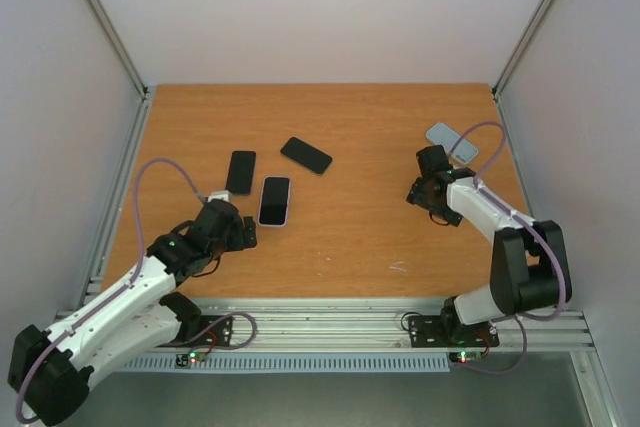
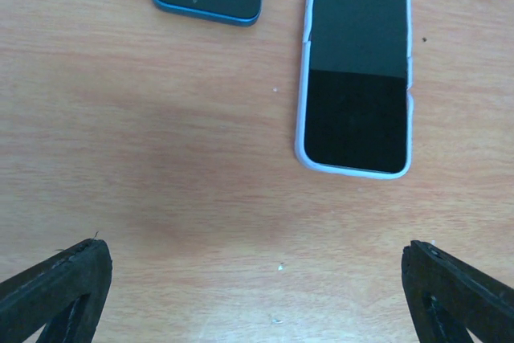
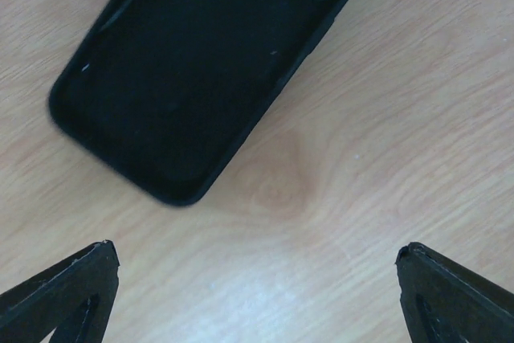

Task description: Put the phone into the phone case

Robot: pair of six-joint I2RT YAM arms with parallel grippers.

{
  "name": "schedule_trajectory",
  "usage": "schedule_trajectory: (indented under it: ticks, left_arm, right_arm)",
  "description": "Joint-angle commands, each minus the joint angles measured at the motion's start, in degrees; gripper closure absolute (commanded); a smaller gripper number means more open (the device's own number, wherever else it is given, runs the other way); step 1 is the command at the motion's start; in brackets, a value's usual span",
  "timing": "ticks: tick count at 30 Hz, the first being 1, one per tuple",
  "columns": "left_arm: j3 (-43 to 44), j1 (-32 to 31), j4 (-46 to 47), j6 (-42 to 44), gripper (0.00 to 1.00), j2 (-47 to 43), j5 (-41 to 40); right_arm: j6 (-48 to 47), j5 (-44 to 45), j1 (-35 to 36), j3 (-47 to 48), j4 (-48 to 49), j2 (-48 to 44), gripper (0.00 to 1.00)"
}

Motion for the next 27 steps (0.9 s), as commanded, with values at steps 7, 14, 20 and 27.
schedule_trajectory:
  ticks: [7,14,20,27]
  left_arm:
    - [-2.24,0.17,1.12,0.7,0.01,-4.37,-4.08]
    - [-2.46,0.2,0.93,0.61,0.01,-5.2,-4.44]
    - [-2.38,0.23,0.65,0.55,0.01,-5.22,-4.6]
    - [-2.49,0.19,0.35,0.34,0.01,-5.83,-4.94]
  right_arm:
    - [3.37,-5.62,-8.62,6.54,3.44,11.21,0.15]
    - [4.52,-5.55,-9.63,10.15,1.87,17.02,0.24]
    - [5.65,-6.11,-9.7,10.51,1.58,18.97,0.34]
    - [6.54,-7.12,-9.71,10.48,1.38,19.75,0.53]
